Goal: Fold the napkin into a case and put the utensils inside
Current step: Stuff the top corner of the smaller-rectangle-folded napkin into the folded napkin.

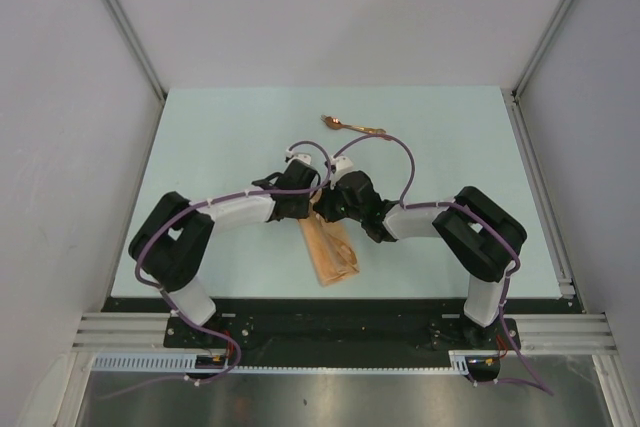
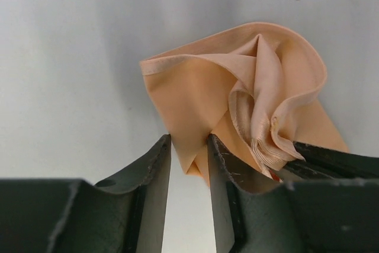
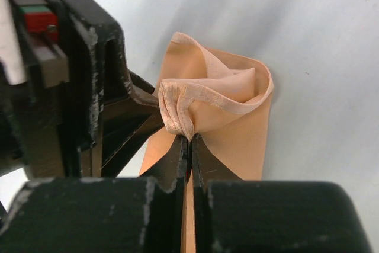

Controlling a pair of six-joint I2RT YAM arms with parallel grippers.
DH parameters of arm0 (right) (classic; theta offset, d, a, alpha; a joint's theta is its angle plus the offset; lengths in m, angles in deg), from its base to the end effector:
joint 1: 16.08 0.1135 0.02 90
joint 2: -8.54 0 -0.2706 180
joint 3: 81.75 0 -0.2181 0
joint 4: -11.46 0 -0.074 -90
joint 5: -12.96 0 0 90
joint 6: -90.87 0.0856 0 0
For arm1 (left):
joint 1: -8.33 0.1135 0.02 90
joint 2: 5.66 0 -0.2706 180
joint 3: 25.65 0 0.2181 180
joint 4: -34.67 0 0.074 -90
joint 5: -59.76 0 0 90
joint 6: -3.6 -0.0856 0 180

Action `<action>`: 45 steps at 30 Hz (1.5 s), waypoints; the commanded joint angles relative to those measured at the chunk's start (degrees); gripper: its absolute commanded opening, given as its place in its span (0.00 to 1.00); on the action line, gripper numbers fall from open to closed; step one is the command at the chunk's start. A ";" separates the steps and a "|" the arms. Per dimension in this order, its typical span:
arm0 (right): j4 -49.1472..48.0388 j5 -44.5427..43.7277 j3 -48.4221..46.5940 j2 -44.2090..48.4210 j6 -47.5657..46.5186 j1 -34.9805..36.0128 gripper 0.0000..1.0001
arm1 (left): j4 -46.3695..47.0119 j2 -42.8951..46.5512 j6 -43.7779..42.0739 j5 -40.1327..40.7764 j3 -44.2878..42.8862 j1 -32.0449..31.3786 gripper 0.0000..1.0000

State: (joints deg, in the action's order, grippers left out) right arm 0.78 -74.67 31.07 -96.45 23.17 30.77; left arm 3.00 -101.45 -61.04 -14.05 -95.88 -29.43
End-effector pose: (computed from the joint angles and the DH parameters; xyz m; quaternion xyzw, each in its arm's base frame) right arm 0.2739 0.2974 0.1684 -0.1919 0.8313 0.3104 0.4193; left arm 0.2744 -0.1824 0.1573 0.0631 0.9486 -0.0311 0.3087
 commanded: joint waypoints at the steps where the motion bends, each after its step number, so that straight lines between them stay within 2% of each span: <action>1: -1.91 0.27 -0.11 1.63 0.28 -0.09 0.00 | 1.01 -0.72 -0.23 2.19 -2.08 -0.30 0.32; 2: -1.82 0.35 -0.37 1.54 0.20 -0.01 0.00 | 1.46 -0.45 0.03 2.18 -1.90 -0.30 0.29; 3: -1.65 0.27 -0.46 1.54 0.02 0.08 0.00 | 1.81 0.24 0.47 1.92 -1.73 -0.30 0.20; 5: -0.51 0.18 -1.24 1.37 -0.16 0.35 0.00 | 1.73 0.69 1.00 2.62 -1.73 -0.12 0.10; 11: 1.16 0.79 -2.04 0.40 -0.16 0.61 0.00 | 5.06 3.76 3.81 0.87 0.73 0.93 0.01; 18: 2.39 1.58 -3.88 -1.79 0.19 1.93 0.00 | 9.72 5.87 7.68 -2.47 4.07 2.77 0.00; 24: 3.27 1.67 -5.20 -3.64 1.69 1.93 0.00 | 9.90 6.75 9.18 -5.81 5.65 4.27 0.01; 28: 3.27 1.93 -4.94 -3.73 2.74 1.14 0.00 | 8.32 6.40 8.65 -6.95 4.96 4.71 0.21; 31: 3.36 2.37 -4.76 -3.55 3.01 0.70 0.00 | 8.32 6.23 8.74 -7.04 4.95 4.80 0.30; 33: 3.63 2.64 -4.59 -3.29 3.01 0.61 0.00 | 7.62 5.97 8.82 -6.78 4.34 4.80 0.32; 36: 4.06 2.90 -4.50 -3.03 3.18 0.52 0.00 | 6.83 4.39 8.30 -6.87 3.11 4.71 0.30; 39: 4.42 2.90 -4.67 -2.85 3.10 0.44 0.00 | 6.56 3.15 7.95 -7.13 2.05 4.80 0.21; 40: 4.68 3.08 -4.76 -2.76 2.92 0.52 0.00 | 6.74 2.89 8.03 -7.31 2.14 4.80 0.14; 45: 6.61 3.08 -4.68 -2.15 1.43 0.52 0.00 | 7.09 4.82 8.21 -5.64 2.49 4.89 0.04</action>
State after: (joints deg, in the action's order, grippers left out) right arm 4.86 -72.01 27.87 -99.79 25.80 31.40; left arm 9.19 -98.25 -52.95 -20.39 -91.59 -24.97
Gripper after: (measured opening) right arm 0.022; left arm 0.063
